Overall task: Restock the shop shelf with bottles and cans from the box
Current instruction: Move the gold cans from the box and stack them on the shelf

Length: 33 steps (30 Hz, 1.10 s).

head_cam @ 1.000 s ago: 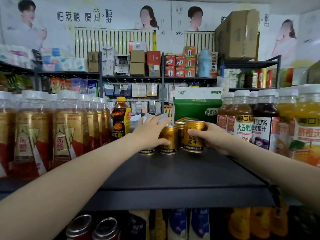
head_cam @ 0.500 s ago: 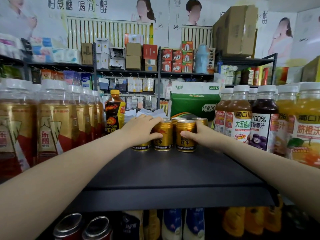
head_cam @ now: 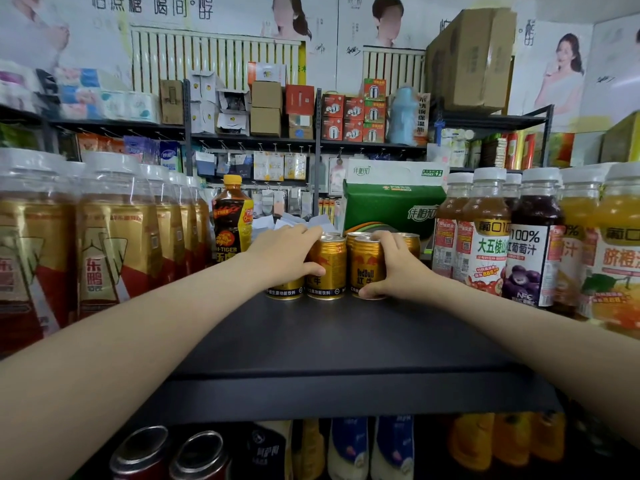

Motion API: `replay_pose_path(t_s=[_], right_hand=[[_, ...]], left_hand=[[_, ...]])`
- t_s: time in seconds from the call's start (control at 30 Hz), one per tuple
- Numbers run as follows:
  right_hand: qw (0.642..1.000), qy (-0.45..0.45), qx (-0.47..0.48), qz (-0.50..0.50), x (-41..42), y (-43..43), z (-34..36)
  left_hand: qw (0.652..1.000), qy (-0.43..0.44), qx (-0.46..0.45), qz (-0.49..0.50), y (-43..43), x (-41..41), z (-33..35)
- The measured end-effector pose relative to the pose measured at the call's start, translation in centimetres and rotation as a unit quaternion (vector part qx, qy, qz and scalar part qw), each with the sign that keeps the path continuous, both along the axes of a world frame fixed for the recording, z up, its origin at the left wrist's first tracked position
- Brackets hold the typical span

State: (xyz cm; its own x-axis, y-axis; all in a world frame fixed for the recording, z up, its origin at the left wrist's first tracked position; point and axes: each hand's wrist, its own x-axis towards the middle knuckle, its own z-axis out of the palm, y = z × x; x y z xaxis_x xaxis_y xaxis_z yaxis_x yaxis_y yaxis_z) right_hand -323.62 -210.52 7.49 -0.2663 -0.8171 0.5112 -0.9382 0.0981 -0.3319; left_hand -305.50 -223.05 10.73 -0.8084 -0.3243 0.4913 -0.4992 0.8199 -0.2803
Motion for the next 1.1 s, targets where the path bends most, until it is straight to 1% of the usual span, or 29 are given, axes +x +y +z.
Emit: replay_pose_path(t_s=[0.07, 0.1, 0.2, 0.23, 0.33, 0.47, 0.5, 0.57, 0.63, 0.73, 0.8, 0.87, 0.93, 1.0, 1.1], right_hand=[[1.000, 0.006, 0.005, -0.005, 0.0, -0.1, 0.0], [0.999, 0.036, 0.010, -0.013, 0.0, -0.1, 0.0], [0.979, 0.201, 0.025, -0.034, 0.3, 0.1, 0.2], [0.973, 0.225, 0.030, -0.034, 0.4, 0.1, 0.2], [0.973, 0.221, 0.047, -0.049, 1.0, 0.2, 0.5], [0.957, 0.275, 0.045, -0.087, 1.9, 0.6, 0.3], [0.956, 0.273, 0.043, -0.094, 2.2, 0.8, 0.3], [0.965, 0.243, 0.028, -0.099, 3.1, 1.4, 0.5], [0.968, 0.230, 0.005, -0.099, 4.3, 2.2, 0.8], [0.970, 0.227, -0.030, -0.081, 6.8, 3.9, 0.8], [0.980, 0.183, -0.053, -0.051, 8.6, 5.5, 0.5], [0.987, 0.137, -0.083, -0.018, 10.6, 7.3, 0.0], [0.985, 0.130, -0.115, 0.016, 12.6, 9.2, -1.3], [0.982, 0.129, -0.132, 0.044, 15.0, 11.3, -3.2], [0.980, 0.101, -0.141, 0.100, 19.5, 14.4, -7.3]], left_hand=[[1.000, 0.004, -0.008, -0.002, -0.1, 0.0, -0.2], [1.000, 0.004, -0.012, -0.004, -0.1, 0.0, -0.4], [0.999, 0.001, -0.034, -0.028, 0.0, 0.0, -0.7], [0.998, 0.002, -0.048, -0.039, 0.1, 0.0, -0.8], [0.994, 0.004, -0.092, -0.062, 0.5, -0.2, -1.0], [0.991, 0.009, -0.114, -0.067, 0.4, -0.2, -1.3], [0.991, 0.008, -0.115, -0.065, 0.4, -0.2, -1.4], [0.991, 0.012, -0.113, -0.067, 0.7, 0.0, -1.6], [0.992, 0.023, -0.090, -0.081, 1.6, 0.5, -1.5], [0.993, 0.054, 0.002, -0.108, 3.8, 2.1, -1.2], [0.988, 0.080, 0.061, -0.116, 5.8, 3.7, -1.3], [0.976, 0.123, 0.125, -0.130, 8.3, 5.7, -2.0], [0.960, 0.172, 0.169, -0.140, 10.9, 8.1, -3.5], [0.944, 0.222, 0.201, -0.141, 13.7, 10.8, -5.9], [0.919, 0.299, 0.224, -0.127, 18.4, 15.5, -10.6]])
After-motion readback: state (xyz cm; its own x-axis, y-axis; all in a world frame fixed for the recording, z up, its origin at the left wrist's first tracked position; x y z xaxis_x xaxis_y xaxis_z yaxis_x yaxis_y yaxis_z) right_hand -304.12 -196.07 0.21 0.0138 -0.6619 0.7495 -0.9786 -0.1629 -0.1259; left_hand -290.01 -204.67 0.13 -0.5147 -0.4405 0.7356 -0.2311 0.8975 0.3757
